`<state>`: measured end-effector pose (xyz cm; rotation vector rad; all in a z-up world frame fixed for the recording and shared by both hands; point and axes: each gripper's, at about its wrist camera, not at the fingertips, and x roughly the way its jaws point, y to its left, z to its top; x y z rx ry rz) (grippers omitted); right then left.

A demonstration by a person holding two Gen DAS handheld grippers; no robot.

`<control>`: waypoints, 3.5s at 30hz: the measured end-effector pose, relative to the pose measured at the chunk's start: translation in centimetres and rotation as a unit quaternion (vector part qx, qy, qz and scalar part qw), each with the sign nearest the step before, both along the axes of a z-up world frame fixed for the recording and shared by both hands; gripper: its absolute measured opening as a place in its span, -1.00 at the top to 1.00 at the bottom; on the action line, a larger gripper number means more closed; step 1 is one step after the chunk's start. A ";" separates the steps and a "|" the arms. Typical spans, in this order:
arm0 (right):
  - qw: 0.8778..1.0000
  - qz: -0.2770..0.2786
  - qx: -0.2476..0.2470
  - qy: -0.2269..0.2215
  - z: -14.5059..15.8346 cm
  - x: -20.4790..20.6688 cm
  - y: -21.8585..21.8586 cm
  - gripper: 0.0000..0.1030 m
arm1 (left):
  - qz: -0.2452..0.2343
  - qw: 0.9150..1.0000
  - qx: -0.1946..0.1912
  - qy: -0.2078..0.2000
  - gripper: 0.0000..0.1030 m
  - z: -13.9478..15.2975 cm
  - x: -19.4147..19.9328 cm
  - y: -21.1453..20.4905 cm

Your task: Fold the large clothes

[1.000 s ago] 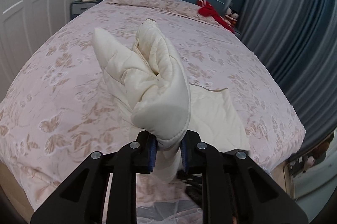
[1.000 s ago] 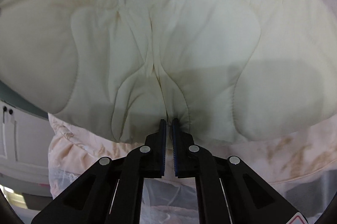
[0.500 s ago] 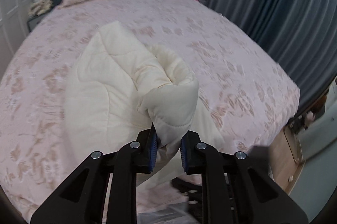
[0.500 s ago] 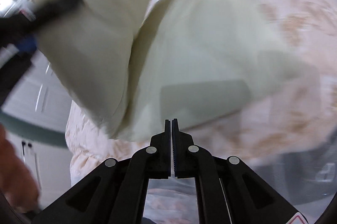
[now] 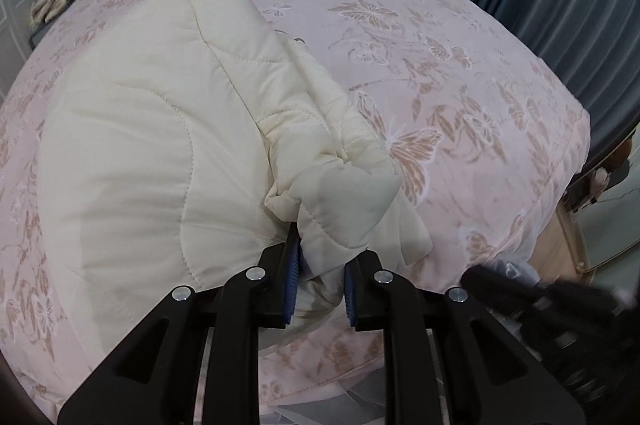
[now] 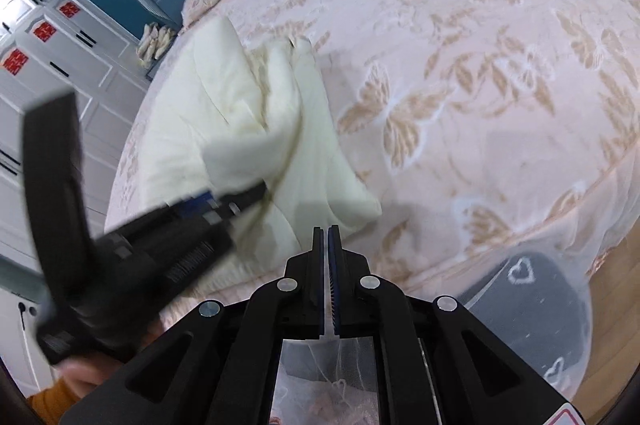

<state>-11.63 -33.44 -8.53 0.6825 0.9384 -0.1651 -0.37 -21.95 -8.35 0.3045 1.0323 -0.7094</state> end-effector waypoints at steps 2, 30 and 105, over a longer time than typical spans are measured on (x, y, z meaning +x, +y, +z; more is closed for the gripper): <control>1.000 0.007 -0.013 -0.017 1.8 0.5 -0.2 0.73 | 0.007 1.000 -0.007 -0.007 0.58 0.8 -0.2 0.4; 0.994 0.104 -0.019 -0.009 4.5 14.2 4.3 0.68 | 0.205 0.976 -0.080 0.003 -0.33 7.2 3.7 16.3; 0.927 0.144 -0.297 0.180 -0.5 12.8 6.1 0.58 | 0.165 0.984 0.064 0.018 -0.49 -1.0 6.7 8.7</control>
